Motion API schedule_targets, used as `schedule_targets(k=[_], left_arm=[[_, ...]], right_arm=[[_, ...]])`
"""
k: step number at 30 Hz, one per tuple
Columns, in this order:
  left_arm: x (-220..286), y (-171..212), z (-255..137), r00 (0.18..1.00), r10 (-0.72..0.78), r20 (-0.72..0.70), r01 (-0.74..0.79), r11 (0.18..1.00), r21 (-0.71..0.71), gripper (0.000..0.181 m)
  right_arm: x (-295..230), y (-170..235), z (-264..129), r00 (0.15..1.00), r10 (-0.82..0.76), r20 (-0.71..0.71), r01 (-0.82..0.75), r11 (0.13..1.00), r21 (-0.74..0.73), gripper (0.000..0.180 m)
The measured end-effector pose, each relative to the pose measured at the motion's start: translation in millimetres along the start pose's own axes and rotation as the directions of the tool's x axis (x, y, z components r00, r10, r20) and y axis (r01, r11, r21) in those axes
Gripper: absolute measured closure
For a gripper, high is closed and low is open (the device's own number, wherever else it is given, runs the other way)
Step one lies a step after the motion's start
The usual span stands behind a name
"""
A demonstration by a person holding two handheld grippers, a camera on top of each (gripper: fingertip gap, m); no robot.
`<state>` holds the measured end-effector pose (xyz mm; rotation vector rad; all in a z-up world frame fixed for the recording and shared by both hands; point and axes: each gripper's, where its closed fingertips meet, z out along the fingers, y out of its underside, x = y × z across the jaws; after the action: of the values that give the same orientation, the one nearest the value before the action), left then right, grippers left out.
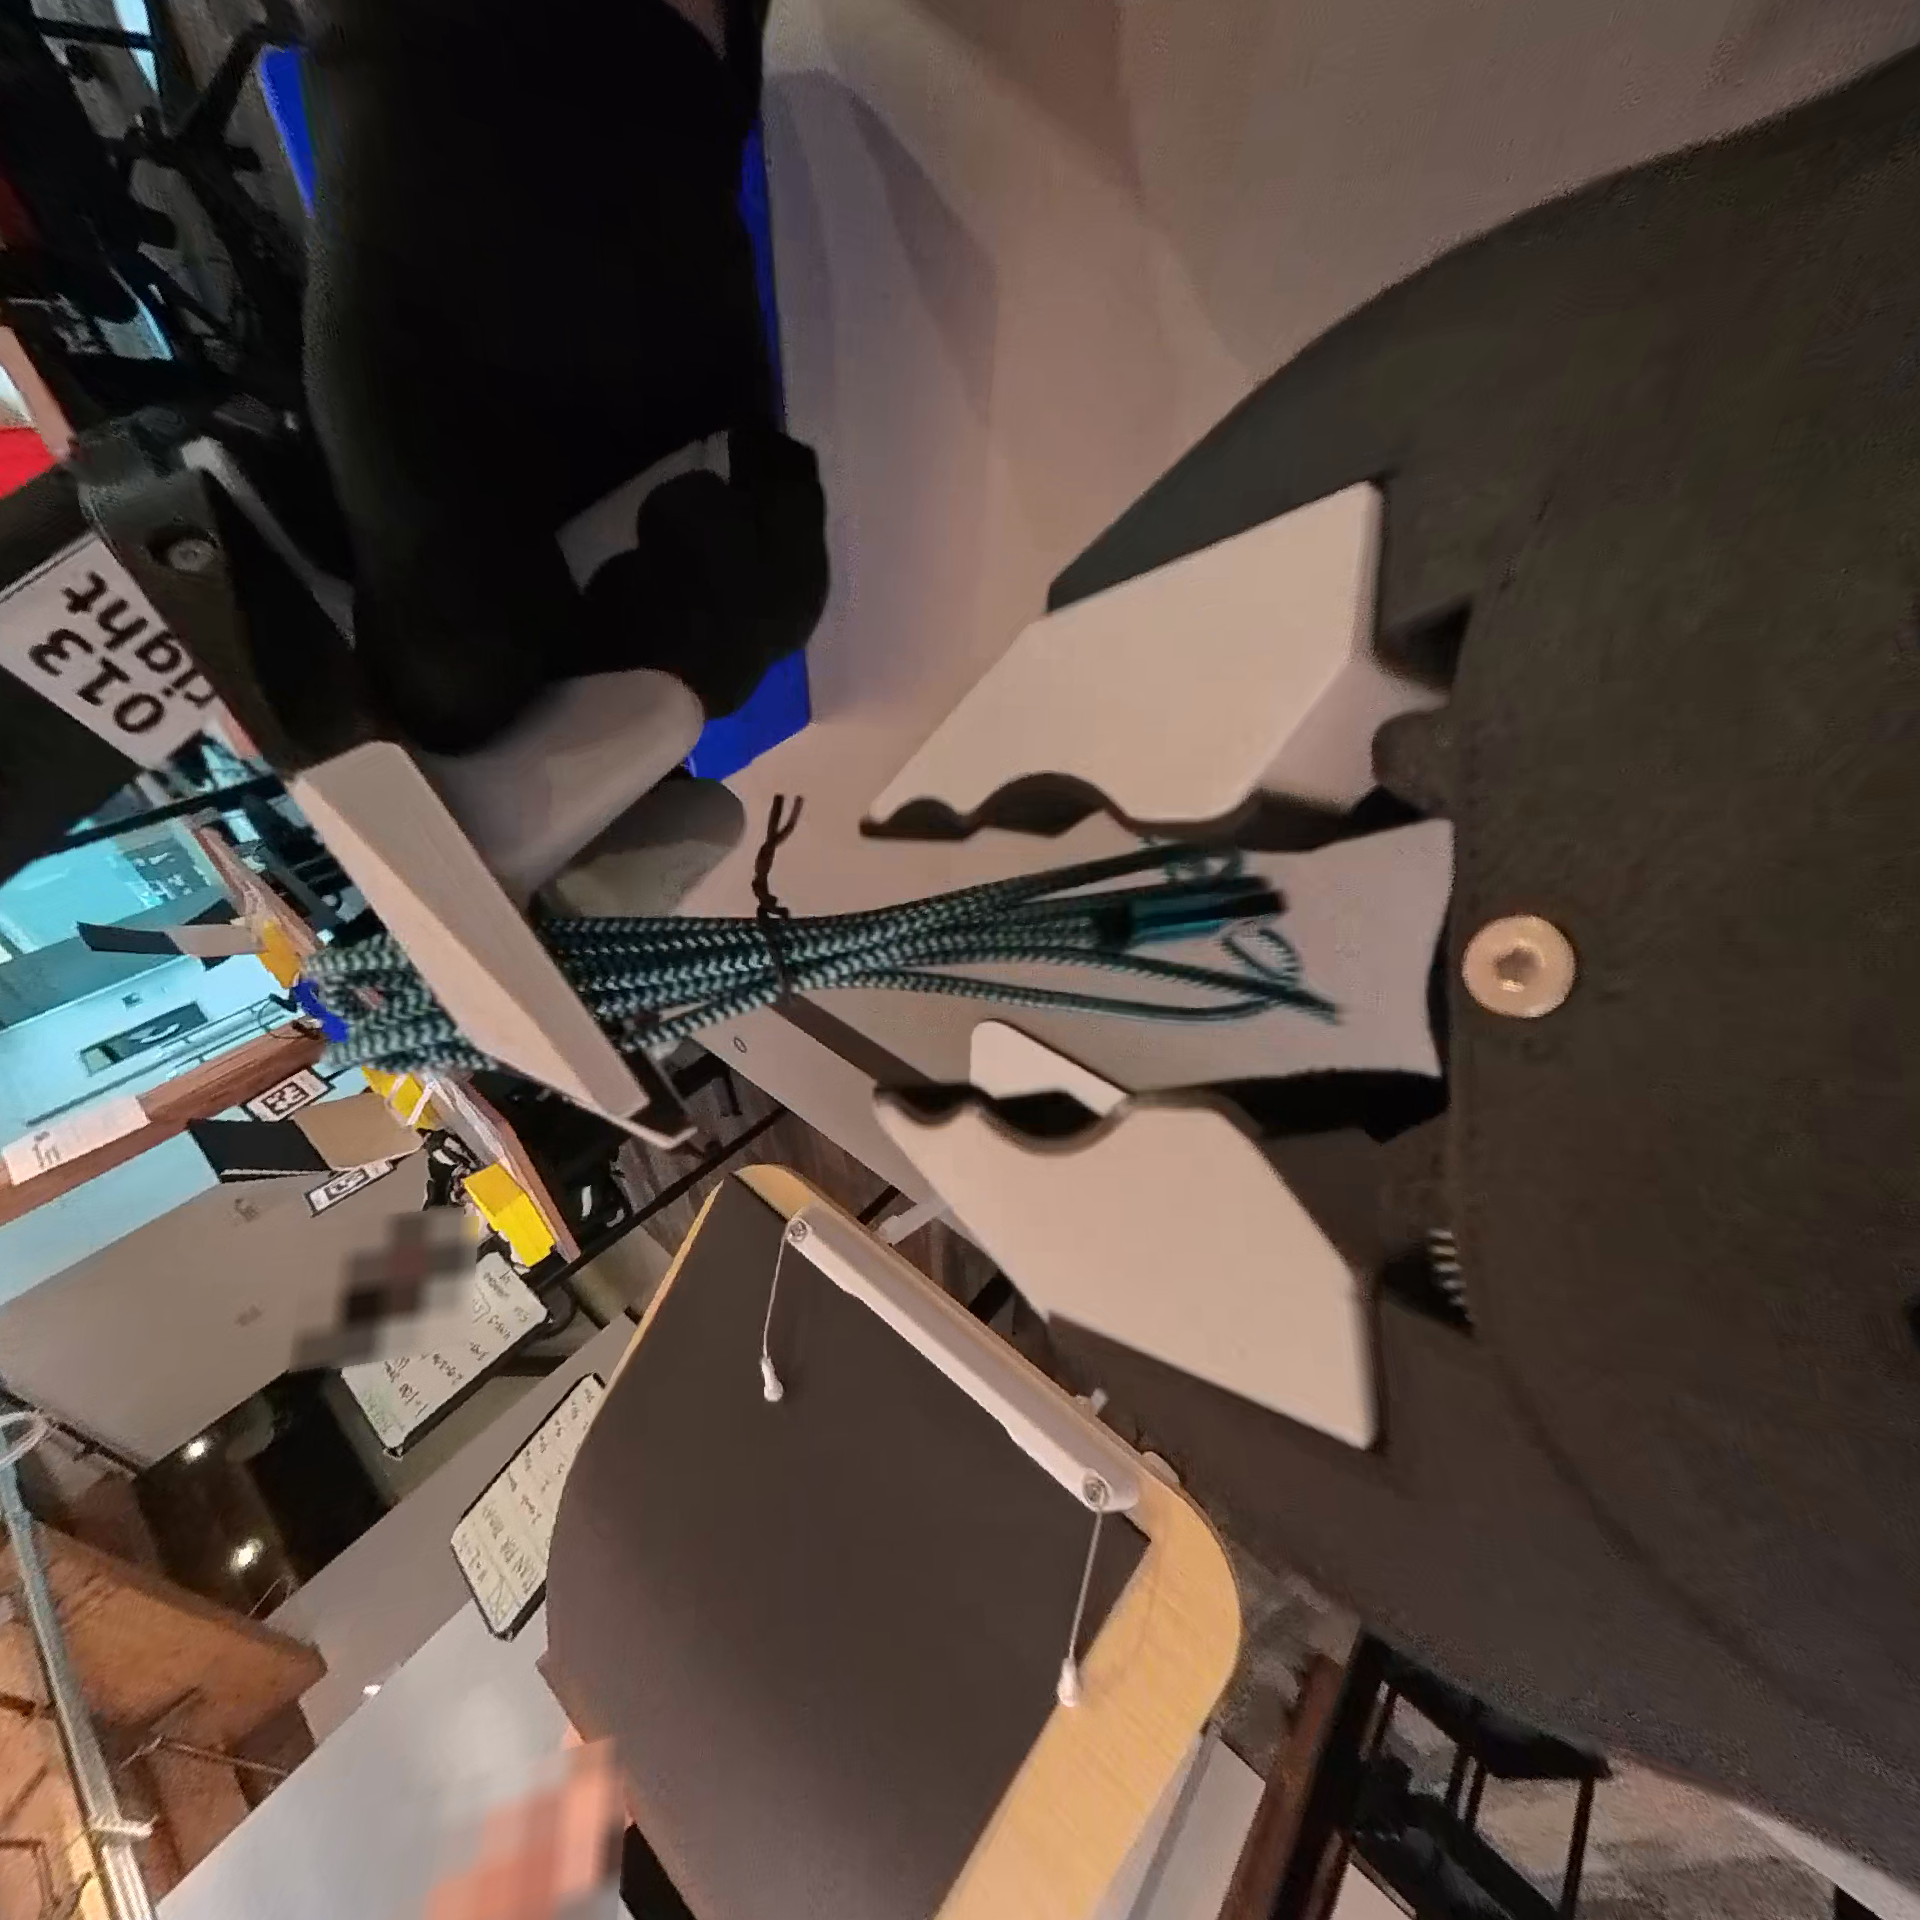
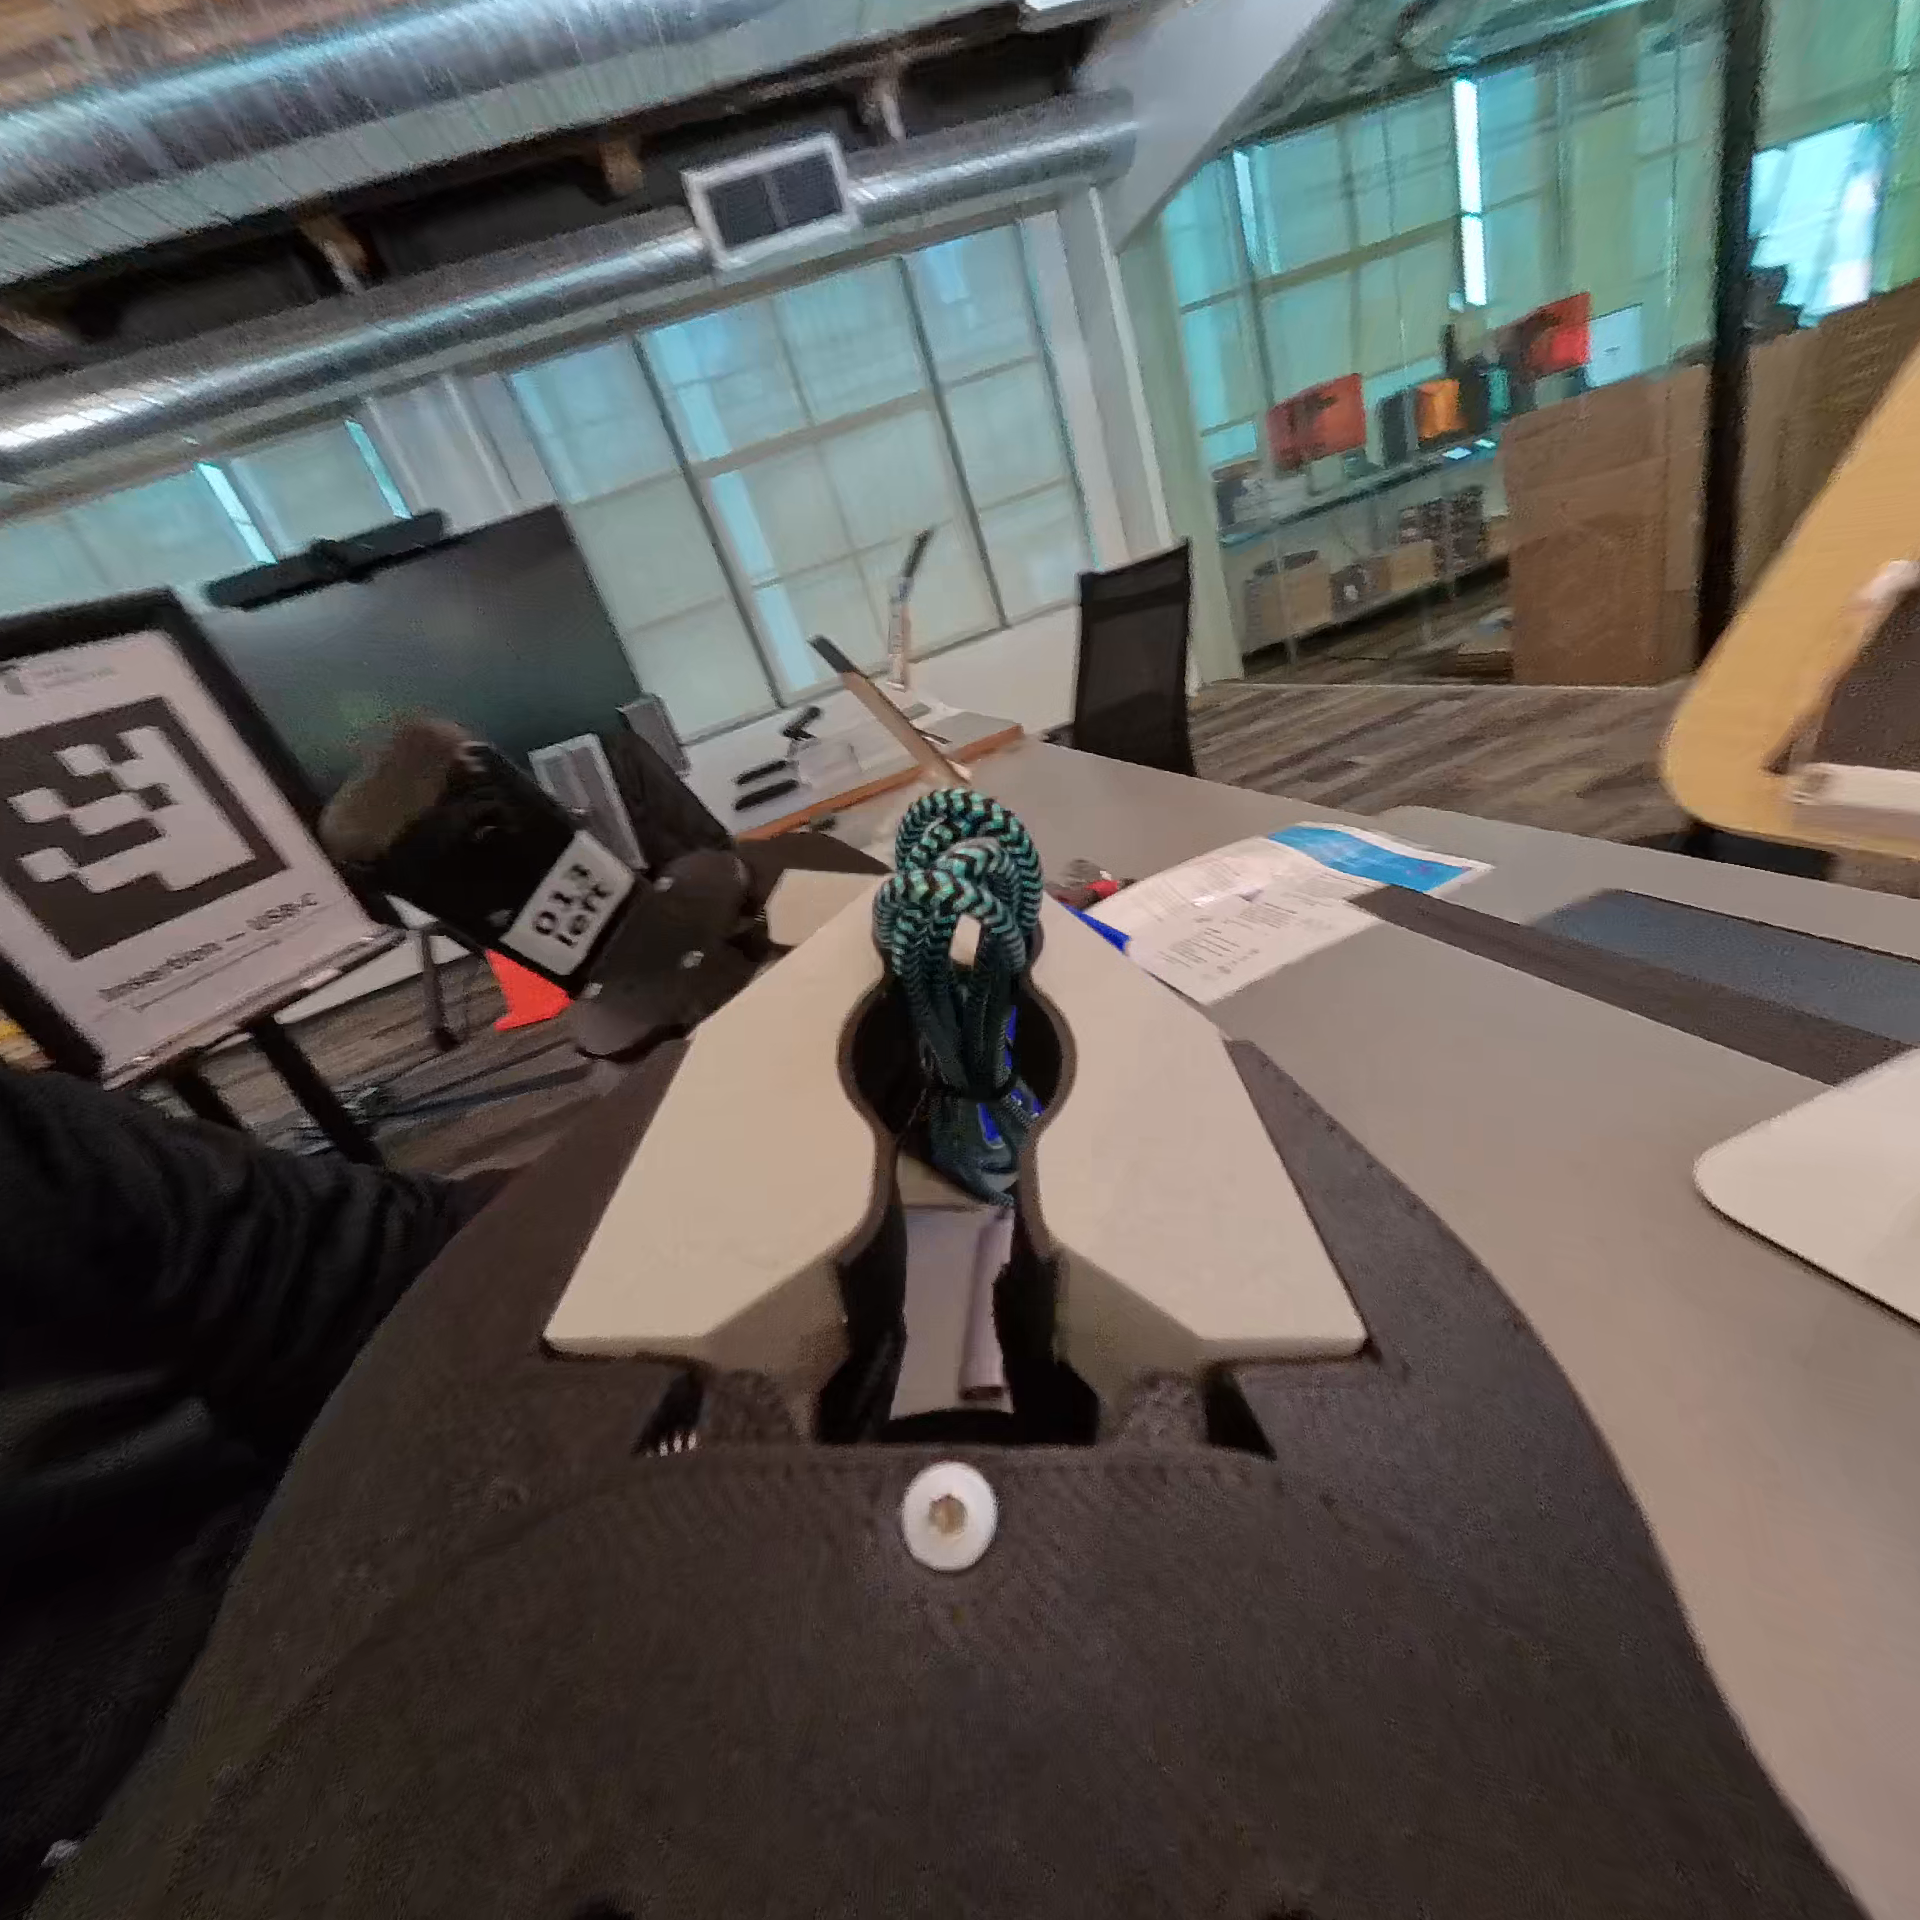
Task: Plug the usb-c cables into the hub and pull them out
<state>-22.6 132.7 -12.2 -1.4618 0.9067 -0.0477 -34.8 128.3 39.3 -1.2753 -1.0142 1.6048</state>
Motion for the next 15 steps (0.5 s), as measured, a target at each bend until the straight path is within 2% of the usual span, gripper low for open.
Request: schedule_targets(k=[3, 6, 11, 15], left_arm=[[4.3, 1.7, -8.3, 1.000, -0.012, -0.018, 0.012, 1.000, 0.013, 0.123], [5.5, 11.7, -16.3, 1.000, -0.021, 0.007, 0.021, 1.000, 0.004, 0.123], [8.3, 45.8, -18.5, 0.984, -0.174, 0.024, 0.175, 0.984, -0.036, 0.142], [24.0, 62.2, -14.0, 0.969, -0.247, 0.002, 0.247, 0.968, -0.032, 0.159]], right_arm=[[4.5, -7.9, -8.1, 0.998, -0.035, -0.046, 0.034, 0.999, -0.018, 0.169], [3.5, -23.4, -21.4, 0.994, -0.067, -0.091, 0.066, 0.998, -0.019, 0.169], [-4.3, -49.2, -57.7, 0.957, -0.199, -0.210, 0.182, 0.978, -0.097, 0.169], [-4.6, -63.9, -111.7, 0.865, -0.346, -0.364, 0.263, 0.929, -0.259, 0.168]])
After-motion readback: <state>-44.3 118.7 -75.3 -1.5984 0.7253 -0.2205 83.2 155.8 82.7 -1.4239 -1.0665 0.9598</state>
